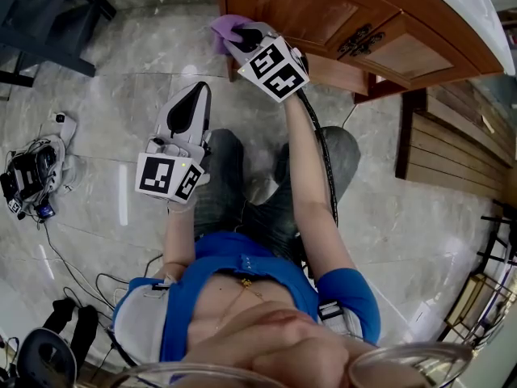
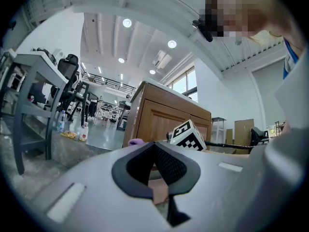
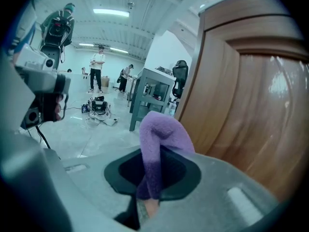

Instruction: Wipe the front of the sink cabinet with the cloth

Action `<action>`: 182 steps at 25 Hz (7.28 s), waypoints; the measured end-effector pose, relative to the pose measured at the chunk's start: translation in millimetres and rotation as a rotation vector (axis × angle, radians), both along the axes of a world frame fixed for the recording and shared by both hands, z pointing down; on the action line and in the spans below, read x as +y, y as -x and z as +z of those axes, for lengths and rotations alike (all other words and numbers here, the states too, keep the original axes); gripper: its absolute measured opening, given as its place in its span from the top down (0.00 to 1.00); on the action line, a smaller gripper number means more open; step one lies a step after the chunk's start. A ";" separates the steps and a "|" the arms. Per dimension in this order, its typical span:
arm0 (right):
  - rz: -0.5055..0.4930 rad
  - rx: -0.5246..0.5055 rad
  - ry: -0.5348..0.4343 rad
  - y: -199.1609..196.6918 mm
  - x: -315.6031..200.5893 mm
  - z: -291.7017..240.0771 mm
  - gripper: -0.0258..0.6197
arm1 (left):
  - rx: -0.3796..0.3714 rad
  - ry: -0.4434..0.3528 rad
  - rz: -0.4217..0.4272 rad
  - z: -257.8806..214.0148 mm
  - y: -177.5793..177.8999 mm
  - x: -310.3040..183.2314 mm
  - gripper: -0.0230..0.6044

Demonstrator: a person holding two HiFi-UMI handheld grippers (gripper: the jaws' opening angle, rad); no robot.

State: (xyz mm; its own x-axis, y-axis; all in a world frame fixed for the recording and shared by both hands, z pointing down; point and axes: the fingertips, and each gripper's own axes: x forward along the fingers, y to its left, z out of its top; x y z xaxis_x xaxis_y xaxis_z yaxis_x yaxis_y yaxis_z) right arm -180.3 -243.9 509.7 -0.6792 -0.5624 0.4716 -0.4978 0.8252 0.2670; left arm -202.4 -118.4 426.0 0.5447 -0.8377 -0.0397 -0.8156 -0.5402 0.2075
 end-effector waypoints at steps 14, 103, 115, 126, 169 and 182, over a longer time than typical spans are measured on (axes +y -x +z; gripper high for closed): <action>0.008 0.024 0.010 -2.1 0.2 16.2 0.87 | 0.001 0.005 0.000 2.0 0.9 0.3 0.97; 0.287 -0.335 -0.234 -407.8 146.1 -203.9 0.87 | -0.140 -0.244 0.090 -194.5 -337.5 29.1 0.96; 0.301 -0.210 -0.222 -364.6 90.6 -163.2 0.87 | -0.133 -0.131 0.032 -83.0 -310.2 -50.5 0.96; 0.257 -0.104 -0.352 -306.8 52.9 -177.4 0.87 | -0.116 -0.094 0.087 -68.6 -298.5 -42.5 0.96; 0.579 -0.077 -0.349 -471.8 60.6 -186.0 0.87 | -0.126 -0.119 0.265 -59.3 -375.1 -45.2 0.96; 0.681 -0.094 -0.357 -531.0 71.3 -186.4 0.87 | -0.129 -0.106 0.279 -55.2 -374.6 -43.6 0.96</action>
State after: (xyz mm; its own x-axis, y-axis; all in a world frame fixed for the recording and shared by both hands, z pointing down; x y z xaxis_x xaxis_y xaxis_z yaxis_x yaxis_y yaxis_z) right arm 350.8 -172.6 323.3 -0.1574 -0.9774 0.1409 -0.8981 0.2010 0.3911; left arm 172.2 -162.0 370.7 0.7590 -0.6502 -0.0345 -0.6488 -0.7597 0.0429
